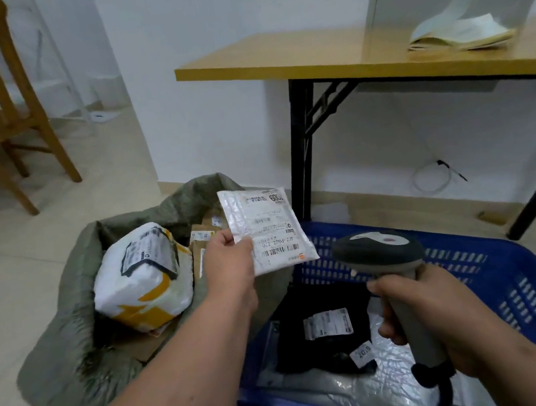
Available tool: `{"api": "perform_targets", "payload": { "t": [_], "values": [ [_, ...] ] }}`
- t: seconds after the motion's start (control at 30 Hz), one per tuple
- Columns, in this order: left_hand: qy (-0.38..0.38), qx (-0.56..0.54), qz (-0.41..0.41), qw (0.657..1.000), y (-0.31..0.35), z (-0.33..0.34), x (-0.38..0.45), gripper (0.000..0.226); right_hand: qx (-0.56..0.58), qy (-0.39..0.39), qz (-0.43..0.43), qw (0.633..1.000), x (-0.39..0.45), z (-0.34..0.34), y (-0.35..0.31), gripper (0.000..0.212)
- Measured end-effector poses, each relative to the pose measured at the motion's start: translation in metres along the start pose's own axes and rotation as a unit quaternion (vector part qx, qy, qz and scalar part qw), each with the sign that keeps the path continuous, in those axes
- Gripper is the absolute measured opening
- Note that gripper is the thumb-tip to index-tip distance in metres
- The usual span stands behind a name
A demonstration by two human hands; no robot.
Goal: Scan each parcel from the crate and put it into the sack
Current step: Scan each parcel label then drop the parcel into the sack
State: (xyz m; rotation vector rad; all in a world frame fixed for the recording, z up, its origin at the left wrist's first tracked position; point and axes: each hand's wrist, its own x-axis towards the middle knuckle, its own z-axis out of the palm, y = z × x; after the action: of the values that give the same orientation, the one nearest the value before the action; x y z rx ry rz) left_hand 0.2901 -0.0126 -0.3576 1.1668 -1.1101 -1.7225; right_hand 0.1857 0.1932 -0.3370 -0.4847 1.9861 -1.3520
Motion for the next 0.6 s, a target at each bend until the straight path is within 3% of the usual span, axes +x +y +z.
{"api": "perform_targets", "payload": {
  "t": [0.13,0.2,0.27,0.33,0.4,0.47,0.6],
  "values": [
    [0.134,0.026,0.051,0.989,0.011,-0.021,0.024,0.048,-0.003,-0.012,0.017,1.0,0.011,0.019,-0.004,0.018],
    [0.187,0.024,0.077,0.979,0.017,-0.025,0.04,0.051,-0.003,-0.015,0.027,1.0,0.016,0.029,-0.006,0.017],
    [0.192,0.026,0.084,0.977,0.025,-0.025,0.056,0.048,-0.012,-0.025,0.033,0.999,0.02,0.038,-0.007,0.017],
    [0.132,-0.012,0.037,0.99,0.034,-0.021,0.07,0.055,-0.026,-0.035,0.036,0.998,0.024,0.044,-0.007,0.017],
    [0.021,-0.05,-0.057,0.997,0.038,-0.018,0.071,0.069,-0.032,-0.037,0.036,0.998,0.029,0.049,-0.007,0.016],
    [-0.072,-0.018,-0.114,0.991,0.032,-0.016,0.064,0.076,-0.035,-0.037,0.032,0.998,0.031,0.051,-0.007,0.015],
    [-0.136,0.122,-0.078,0.98,0.003,-0.011,0.04,0.065,-0.025,-0.015,0.016,0.999,0.029,0.047,-0.003,0.014]
  ]
}}
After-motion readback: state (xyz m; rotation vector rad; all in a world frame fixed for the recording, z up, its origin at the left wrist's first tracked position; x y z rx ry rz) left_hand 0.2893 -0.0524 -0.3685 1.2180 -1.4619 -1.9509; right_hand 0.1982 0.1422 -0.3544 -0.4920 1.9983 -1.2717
